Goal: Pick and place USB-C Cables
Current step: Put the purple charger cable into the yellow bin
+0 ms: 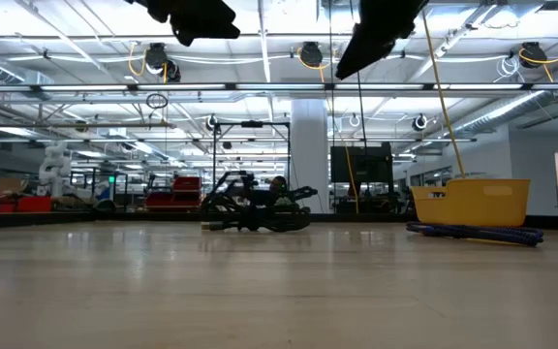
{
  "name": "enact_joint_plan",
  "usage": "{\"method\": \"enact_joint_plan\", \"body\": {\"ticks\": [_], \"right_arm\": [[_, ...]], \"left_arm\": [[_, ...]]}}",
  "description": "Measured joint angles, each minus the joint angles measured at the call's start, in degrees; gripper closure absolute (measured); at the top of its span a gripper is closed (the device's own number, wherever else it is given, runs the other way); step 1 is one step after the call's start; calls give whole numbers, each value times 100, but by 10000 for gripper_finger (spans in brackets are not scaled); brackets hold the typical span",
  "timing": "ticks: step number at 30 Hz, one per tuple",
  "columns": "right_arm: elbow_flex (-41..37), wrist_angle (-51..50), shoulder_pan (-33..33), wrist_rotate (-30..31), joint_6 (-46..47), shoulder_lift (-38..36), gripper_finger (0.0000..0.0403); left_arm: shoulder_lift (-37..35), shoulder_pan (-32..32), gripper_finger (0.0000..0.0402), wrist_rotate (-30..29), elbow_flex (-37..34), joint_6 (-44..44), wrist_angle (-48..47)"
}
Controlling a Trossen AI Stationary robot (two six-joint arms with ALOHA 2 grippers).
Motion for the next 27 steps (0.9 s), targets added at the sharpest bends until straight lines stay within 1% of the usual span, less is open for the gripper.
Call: {"method": "enact_joint_plan", "body": {"ticks": [4,9,16,22,27], "right_arm": [[0,-502,161,-7,816,-38,291],[0,-1158,218,-15,2066,-17,310],[0,-1647,277,62,3540,36,316],[0,-1960,386,142,4058,183,317],[-2,-2084,499,55,4364,254,316]], "left_arm": [[0,0,213,-3,-2,216,89],[0,0,213,-3,-2,426,251],[0,0,213,-4,-2,446,270],[0,0,213,-3,-4,707,380],[0,63,213,-2,-4,682,370]]}}
